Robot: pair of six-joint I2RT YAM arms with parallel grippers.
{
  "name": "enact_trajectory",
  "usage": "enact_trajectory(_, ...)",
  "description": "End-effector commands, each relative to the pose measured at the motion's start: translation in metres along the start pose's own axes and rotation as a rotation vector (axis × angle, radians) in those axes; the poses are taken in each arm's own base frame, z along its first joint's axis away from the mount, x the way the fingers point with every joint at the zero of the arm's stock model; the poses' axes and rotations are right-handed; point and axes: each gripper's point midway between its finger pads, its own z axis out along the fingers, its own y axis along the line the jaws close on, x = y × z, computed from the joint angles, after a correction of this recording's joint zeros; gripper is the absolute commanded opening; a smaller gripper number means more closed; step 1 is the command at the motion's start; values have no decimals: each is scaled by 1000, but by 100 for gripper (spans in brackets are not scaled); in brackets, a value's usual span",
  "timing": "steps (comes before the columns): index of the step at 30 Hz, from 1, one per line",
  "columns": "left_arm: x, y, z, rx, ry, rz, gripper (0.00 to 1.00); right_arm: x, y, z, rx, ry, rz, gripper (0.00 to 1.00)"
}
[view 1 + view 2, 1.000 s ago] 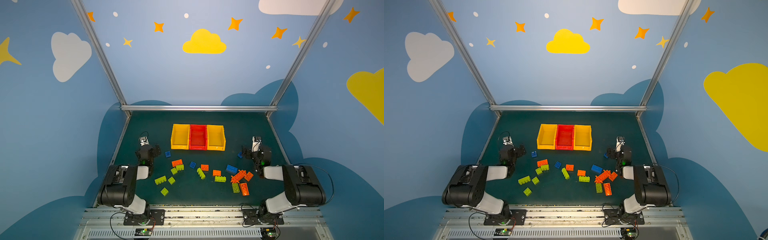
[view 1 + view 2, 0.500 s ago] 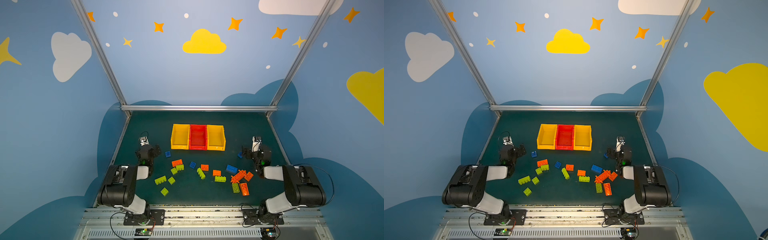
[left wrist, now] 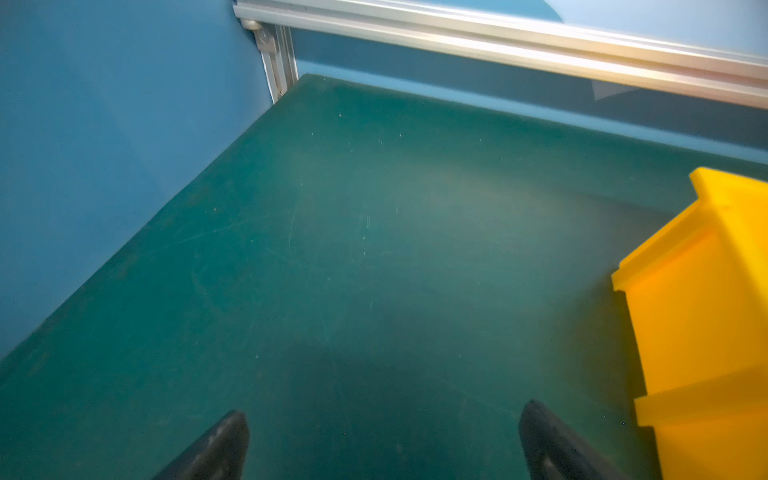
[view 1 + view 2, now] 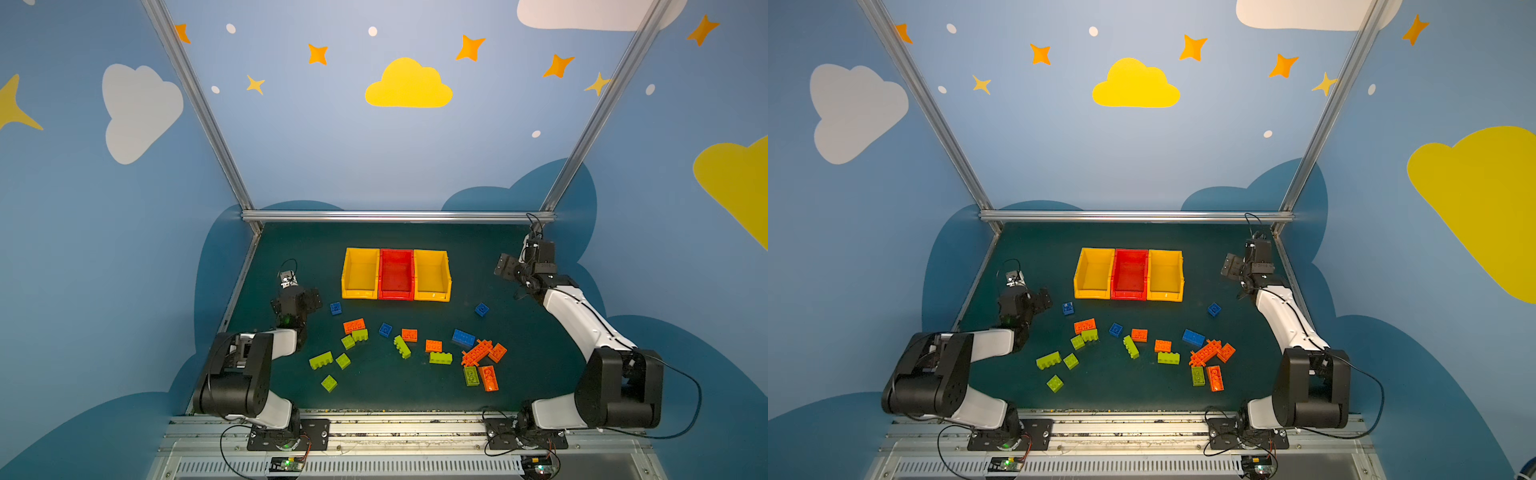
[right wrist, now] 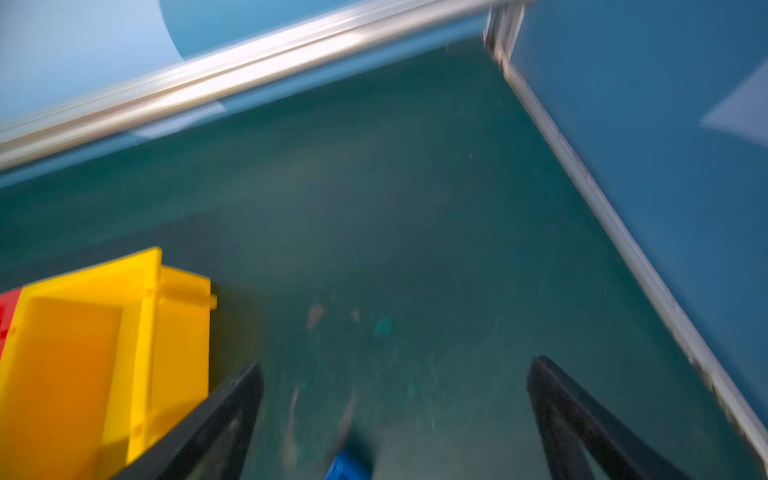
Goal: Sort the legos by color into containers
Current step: 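Grasp the small blue brick with the right gripper while the left arm advances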
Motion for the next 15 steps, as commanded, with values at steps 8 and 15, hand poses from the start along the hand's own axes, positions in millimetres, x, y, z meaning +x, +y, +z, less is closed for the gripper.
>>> enact_trajectory(8, -69, -106, -61, 279, 35, 71, 100, 111, 3, -16, 120, 468, 167, 92)
enact_trajectory(15, -56, -206, -103, 515, 48, 152, 100, 131, 24, -4, 108, 544, 241, 83)
